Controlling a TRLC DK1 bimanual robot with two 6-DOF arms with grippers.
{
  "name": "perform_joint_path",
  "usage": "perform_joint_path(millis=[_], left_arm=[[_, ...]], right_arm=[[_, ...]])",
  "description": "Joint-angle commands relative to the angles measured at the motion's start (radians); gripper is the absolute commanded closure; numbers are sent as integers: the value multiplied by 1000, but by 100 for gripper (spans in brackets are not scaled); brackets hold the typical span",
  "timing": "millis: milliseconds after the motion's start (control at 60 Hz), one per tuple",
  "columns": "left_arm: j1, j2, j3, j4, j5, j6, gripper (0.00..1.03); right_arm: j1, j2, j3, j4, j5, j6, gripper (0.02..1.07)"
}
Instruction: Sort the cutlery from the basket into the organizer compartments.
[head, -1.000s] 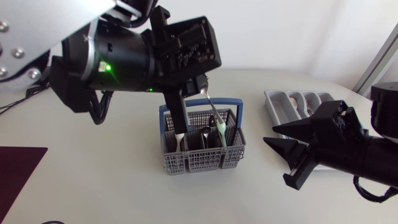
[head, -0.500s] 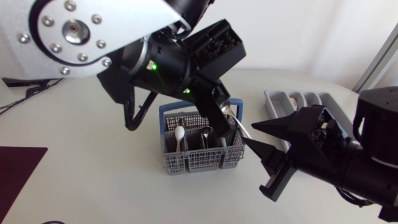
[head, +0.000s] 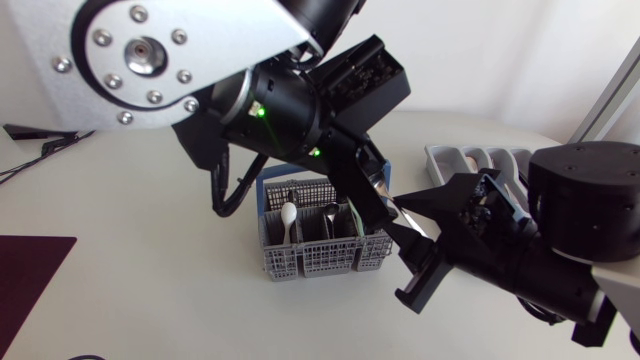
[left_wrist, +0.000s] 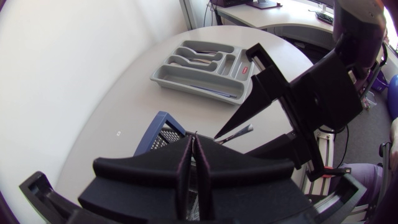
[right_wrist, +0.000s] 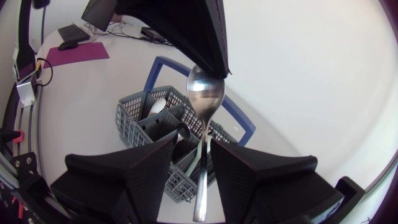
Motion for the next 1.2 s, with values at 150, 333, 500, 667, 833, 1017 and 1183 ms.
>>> perform_joint_path(millis=[150,333,500,667,833,1017,1183], left_arm=[[-12,17,24,-14,16,-22,100],[-17,19,12,-14,27,-20,100],[-25,25,1,-16,27,-20,100],[-28,28,-2,-14,27,-17,100],[-34,30,-8,-14,27,-20,98],[-35,28,-8,-14,27,-25,86],[-35,30,-10,-13,27,-27,84]], right_arm=[[7,42,10,27,25,-15,61],[7,42,15,30,28,-15,80],[7,37,16,25,30,-14,84],[7,36,15,15,30,-12,97],[7,31,15,-4,30,-6,100],[7,26,7,-28,30,3,101],[8,22,7,-50,28,8,101]])
